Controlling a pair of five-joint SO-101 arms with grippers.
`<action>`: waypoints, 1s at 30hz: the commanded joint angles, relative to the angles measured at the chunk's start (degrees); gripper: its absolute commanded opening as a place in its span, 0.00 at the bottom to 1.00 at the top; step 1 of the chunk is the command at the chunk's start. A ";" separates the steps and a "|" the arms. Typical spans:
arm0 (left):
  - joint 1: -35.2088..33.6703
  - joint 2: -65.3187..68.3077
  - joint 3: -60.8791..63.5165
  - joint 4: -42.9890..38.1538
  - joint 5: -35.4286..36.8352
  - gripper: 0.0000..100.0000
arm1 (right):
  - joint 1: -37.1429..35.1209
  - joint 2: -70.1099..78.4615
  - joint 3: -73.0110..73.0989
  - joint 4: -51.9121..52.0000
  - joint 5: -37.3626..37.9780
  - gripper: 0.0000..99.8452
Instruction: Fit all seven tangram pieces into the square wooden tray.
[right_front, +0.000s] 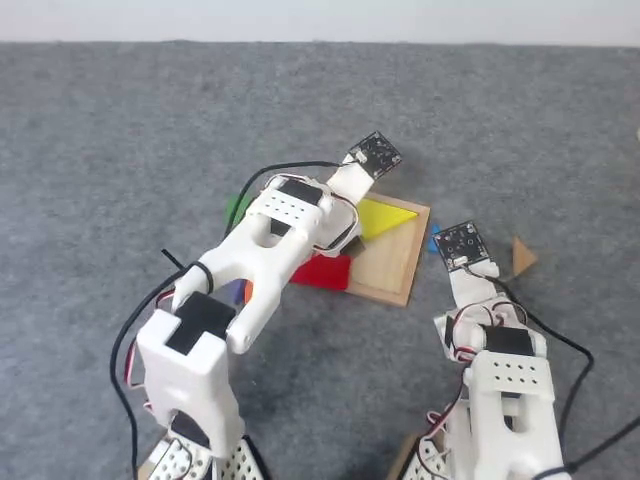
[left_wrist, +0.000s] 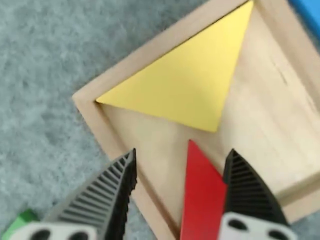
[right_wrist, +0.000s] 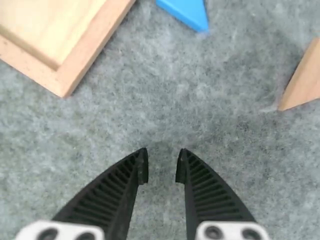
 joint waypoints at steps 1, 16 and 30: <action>-0.97 -0.53 -3.38 -1.32 -0.53 0.26 | -0.57 -1.19 -0.35 -1.10 -0.70 0.10; -4.04 -34.90 22.46 1.32 -4.92 0.26 | -1.89 -1.19 -0.35 -1.10 -0.53 0.10; -4.31 -32.26 31.43 -0.79 -10.90 0.26 | -1.89 -1.19 -0.35 -1.10 -0.62 0.10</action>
